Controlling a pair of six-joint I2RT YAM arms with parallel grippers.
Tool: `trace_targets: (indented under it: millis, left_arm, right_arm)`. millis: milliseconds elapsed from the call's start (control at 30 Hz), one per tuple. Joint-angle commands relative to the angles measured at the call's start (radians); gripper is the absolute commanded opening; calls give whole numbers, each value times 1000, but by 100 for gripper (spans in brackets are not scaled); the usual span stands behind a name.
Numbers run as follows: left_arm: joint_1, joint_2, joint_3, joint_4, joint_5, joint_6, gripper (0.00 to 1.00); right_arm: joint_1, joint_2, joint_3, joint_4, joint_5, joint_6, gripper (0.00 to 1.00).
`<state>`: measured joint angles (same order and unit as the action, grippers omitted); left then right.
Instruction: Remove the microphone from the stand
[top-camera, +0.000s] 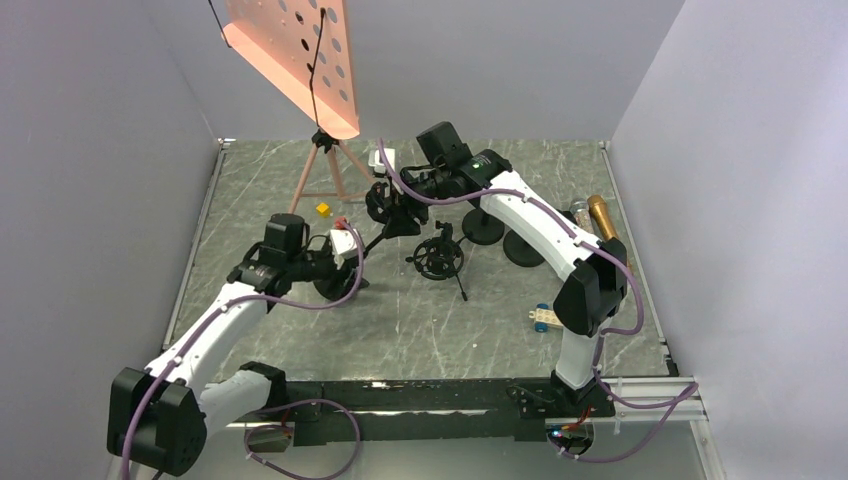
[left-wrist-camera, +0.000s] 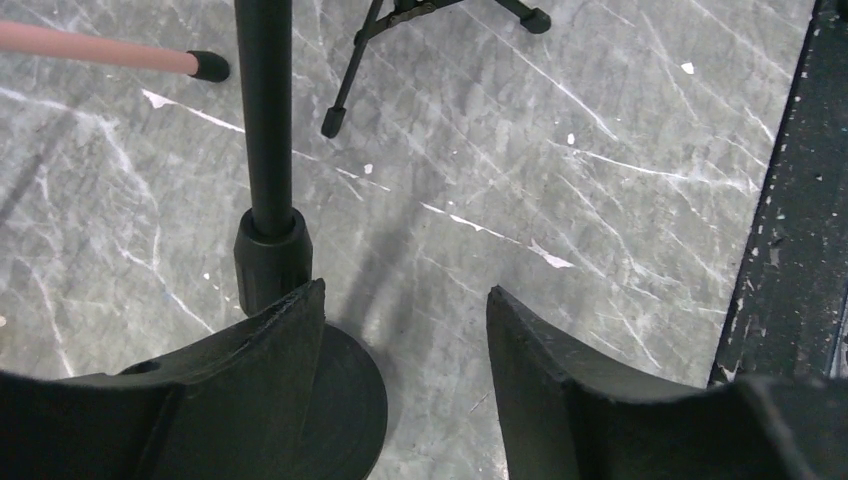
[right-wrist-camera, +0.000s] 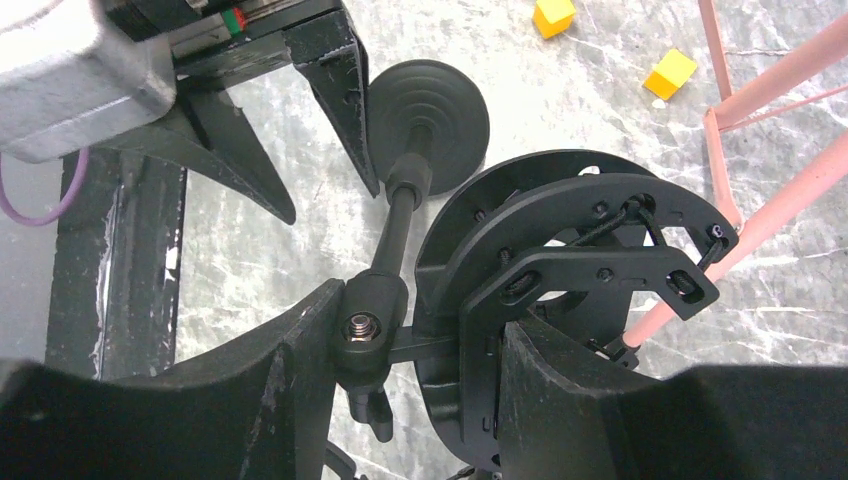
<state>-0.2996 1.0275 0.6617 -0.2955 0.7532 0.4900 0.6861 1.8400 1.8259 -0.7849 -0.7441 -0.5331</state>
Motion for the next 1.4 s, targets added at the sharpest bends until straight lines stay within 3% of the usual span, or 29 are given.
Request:
trace_targets:
  millis: [0,133,267,400,567,667,767,800,867,967,1000,1200,1233,1300,1367]
  left_arm:
    - [4,21,153,-124,147,141,54]
    - [4,3,224,-227,64,194,56]
    - [-2,-27,122,-28,-154,152,68]
    - [-3,70,99,22,-150,163,70]
    - [-3,167,123,59,-51,145,52]
    - [-3,150,87,177,-47,43,31]
    - [-16,70,-23,403,-102,-75,4]
    - [-30,36,-68,491,-139,-103,0]
    - [-95,-32,-169,665,-308,-143,0]
    - [-343,-63,-294,961,-744,-82,0]
    - [-385,-38,-305,998,-819,-82,0]
    - [-404,-2,-201,818,-847,-279,0]
    - [-402,-8,-197,812,-824,-280,3]
    - [-398,-23,-193,798,-776,-281,39]
    - [-387,-42,-173,737,-746,-296,61]
  right_arm:
    - [2,-32,42,-52,-48,-70,0]
    - [3,-39,33,-45,-49,-70,0]
    - [4,-45,20,-36,-51,-72,0]
    - [7,-47,21,-41,-52,-79,0]
    - [10,-41,38,-58,-46,-86,0]
    - [11,-45,34,-43,-41,-58,0]
    - [9,-43,33,-8,-14,53,0]
    - [8,-37,46,5,0,112,0]
    - [3,-9,96,25,65,306,0]
    - [-25,78,213,-6,175,644,0]
    - [-22,78,227,-13,219,690,0]
    - [14,51,241,-12,343,676,0]
    - [14,45,235,-9,347,668,0]
    - [16,38,235,-10,351,616,0]
    - [16,34,248,-16,371,561,0]
